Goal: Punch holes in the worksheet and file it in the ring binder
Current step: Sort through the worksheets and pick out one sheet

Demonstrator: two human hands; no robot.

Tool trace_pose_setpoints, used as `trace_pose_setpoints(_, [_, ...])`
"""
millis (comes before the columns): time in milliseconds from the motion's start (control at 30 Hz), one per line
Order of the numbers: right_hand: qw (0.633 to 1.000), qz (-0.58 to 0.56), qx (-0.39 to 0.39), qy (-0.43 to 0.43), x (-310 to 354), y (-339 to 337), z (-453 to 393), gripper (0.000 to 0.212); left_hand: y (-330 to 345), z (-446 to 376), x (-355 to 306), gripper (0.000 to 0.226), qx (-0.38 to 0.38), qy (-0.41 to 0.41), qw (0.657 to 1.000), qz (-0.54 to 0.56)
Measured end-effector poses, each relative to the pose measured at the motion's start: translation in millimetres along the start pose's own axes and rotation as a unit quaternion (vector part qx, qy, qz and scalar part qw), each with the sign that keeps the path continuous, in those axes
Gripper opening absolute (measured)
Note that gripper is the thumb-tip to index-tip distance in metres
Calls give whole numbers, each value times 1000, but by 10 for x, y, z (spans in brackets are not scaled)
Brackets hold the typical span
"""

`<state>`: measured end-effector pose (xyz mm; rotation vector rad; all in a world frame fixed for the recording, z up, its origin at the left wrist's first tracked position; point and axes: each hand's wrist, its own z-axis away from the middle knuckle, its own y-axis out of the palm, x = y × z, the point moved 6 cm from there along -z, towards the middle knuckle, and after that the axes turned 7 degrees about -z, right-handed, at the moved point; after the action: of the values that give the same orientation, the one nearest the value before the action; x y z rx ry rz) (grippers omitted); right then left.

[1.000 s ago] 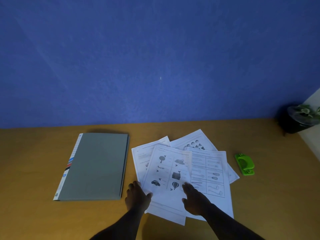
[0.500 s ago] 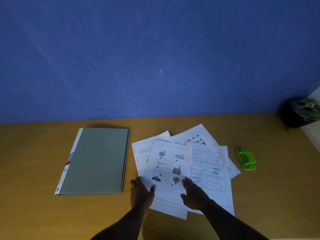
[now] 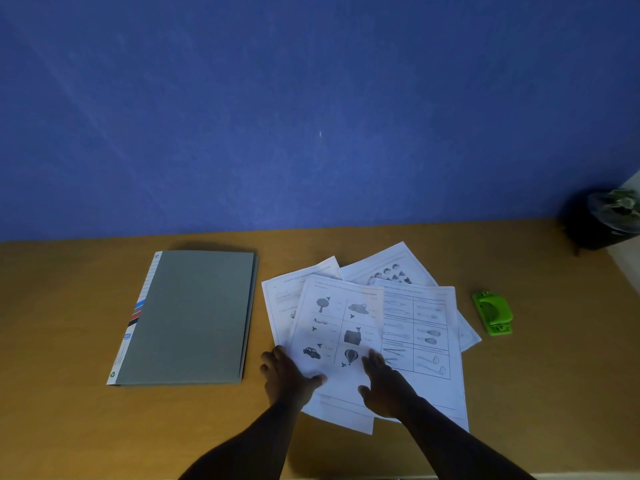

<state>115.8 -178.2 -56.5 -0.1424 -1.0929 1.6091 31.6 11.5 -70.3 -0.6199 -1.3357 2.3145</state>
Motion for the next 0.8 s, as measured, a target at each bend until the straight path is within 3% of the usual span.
trace_pose_setpoints(167, [1000, 8, 2, -1, 8, -14, -2, 66, -45, 11, -79, 101, 9, 1, 1000, -3])
trace_pose_setpoints(367, [998, -51, -21, 27, -68, -56, -33, 65, -174, 8, -244, 47, -43, 64, 997, 20])
trace_pose_setpoints(600, [982, -146, -102, 69, -177, -305, -52, 49, -278, -113, -361, 17, 3, 148, 963, 226])
trace_pose_setpoints(700, [949, -259, -145, 107, -243, -430, -45, 43, -361, -110, -443, 18, 62, 144, 927, 339])
trace_pose_setpoints(800, [887, -381, -189, 180, -382, -520, -43, 47, -431, -118, -501, 24, 114, 103, 881, 448])
